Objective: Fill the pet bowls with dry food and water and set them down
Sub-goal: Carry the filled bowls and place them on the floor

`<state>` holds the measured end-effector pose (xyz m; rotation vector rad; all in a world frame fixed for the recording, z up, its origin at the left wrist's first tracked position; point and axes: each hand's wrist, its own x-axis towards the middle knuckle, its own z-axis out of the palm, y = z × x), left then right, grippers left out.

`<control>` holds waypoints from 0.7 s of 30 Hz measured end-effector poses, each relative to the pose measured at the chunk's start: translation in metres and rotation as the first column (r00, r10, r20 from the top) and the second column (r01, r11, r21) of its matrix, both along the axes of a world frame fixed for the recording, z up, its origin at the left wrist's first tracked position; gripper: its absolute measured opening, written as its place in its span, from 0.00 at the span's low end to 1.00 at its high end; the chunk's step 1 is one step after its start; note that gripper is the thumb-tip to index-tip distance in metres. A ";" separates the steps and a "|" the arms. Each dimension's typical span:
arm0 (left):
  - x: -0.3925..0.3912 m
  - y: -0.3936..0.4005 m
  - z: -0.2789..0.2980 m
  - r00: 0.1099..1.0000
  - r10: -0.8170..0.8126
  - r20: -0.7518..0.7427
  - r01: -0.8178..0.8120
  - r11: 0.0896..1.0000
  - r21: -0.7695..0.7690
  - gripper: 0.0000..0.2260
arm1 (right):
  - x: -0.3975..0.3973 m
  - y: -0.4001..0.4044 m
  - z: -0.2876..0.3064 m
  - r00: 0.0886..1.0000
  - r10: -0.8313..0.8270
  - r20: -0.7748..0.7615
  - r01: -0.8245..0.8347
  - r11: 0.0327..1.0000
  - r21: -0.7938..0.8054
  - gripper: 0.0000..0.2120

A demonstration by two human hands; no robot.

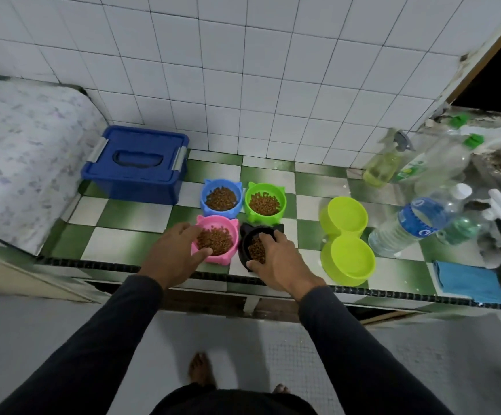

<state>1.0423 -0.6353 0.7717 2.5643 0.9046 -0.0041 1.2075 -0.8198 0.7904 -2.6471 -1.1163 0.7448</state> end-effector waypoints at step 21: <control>0.021 0.044 -0.062 0.999 0.000 -0.051 -0.012 0.973 -0.229 0.27 | 0.015 0.016 -0.065 0.922 -0.377 -0.093 0.373 0.926 -0.053 0.39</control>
